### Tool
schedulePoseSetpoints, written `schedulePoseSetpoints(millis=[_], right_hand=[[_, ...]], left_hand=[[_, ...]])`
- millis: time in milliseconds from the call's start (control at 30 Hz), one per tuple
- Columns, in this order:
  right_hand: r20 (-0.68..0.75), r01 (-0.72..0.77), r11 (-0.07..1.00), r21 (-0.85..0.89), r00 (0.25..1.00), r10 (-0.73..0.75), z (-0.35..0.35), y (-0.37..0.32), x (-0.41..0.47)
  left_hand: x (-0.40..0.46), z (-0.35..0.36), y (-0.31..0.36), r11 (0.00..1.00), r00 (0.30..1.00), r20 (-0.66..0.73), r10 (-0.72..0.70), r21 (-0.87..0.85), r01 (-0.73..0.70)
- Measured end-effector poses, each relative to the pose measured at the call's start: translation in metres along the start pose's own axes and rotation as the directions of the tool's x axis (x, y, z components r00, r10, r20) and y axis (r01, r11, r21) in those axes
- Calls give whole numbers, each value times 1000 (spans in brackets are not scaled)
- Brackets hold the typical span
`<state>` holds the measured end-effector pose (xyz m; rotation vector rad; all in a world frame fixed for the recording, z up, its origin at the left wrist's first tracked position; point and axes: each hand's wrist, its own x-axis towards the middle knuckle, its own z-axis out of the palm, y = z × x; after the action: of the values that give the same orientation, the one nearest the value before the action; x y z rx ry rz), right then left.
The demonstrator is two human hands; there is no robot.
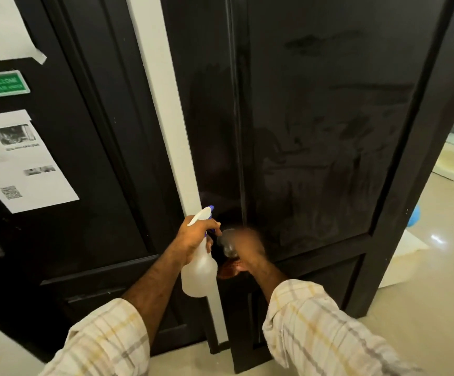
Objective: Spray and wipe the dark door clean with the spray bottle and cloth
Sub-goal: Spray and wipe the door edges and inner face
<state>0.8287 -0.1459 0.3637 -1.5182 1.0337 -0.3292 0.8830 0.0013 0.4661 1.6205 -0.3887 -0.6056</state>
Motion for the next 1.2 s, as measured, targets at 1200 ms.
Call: schedulePoseSetpoints(millis=[1200], right_hand=[[-13,73,925,372,997,-73,-6,53,-50]], left_hand=[[41,-74,-62,999,983,176,45,-6,-44]])
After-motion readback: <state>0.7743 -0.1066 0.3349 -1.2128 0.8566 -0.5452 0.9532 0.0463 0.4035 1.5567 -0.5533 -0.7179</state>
